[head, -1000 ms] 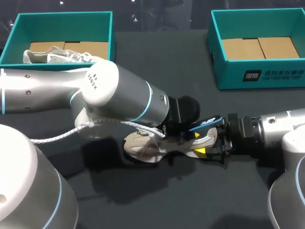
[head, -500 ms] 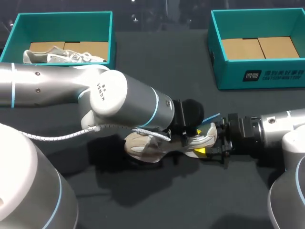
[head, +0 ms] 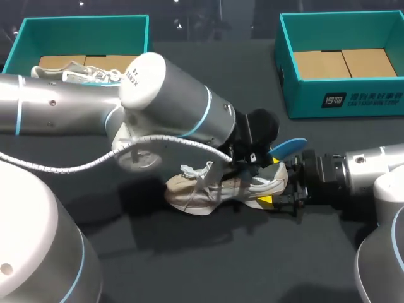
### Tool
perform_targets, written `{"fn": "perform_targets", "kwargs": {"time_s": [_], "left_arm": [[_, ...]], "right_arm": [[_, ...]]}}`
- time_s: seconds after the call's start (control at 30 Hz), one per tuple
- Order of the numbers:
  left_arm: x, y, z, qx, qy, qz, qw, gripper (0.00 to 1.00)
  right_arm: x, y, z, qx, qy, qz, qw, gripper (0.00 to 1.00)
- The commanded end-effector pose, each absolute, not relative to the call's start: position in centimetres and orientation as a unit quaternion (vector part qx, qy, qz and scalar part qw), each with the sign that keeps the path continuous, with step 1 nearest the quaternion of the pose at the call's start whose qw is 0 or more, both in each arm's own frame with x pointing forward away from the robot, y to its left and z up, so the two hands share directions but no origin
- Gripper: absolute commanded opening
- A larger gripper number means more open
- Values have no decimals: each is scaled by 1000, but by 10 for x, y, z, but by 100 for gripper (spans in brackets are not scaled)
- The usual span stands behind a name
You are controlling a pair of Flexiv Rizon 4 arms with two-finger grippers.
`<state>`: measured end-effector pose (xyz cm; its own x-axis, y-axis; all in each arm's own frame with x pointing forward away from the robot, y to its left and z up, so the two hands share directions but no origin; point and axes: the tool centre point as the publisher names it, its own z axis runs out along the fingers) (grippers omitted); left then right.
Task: Take the shoe out of the shoebox, open the shoe tongue, remove and reinsert the insole, then place the shoe into the shoebox
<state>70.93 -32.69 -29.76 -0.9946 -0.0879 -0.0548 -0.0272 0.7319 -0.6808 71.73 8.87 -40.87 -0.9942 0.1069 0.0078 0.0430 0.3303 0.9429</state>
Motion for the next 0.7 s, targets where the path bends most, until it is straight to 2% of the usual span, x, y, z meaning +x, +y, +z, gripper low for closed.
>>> {"fn": "perform_targets", "kwargs": {"time_s": [0.03,0.57,0.7], "left_arm": [[700,-316,-269,-11,930,-367,-17,0],[696,-315,-263,-9,930,-367,-29,0],[696,-313,-231,-49,906,-420,-29,0]], "right_arm": [[716,89,-409,46,816,575,28,0],[716,89,-409,46,816,575,28,0],[716,89,-409,46,816,575,28,0]]}}
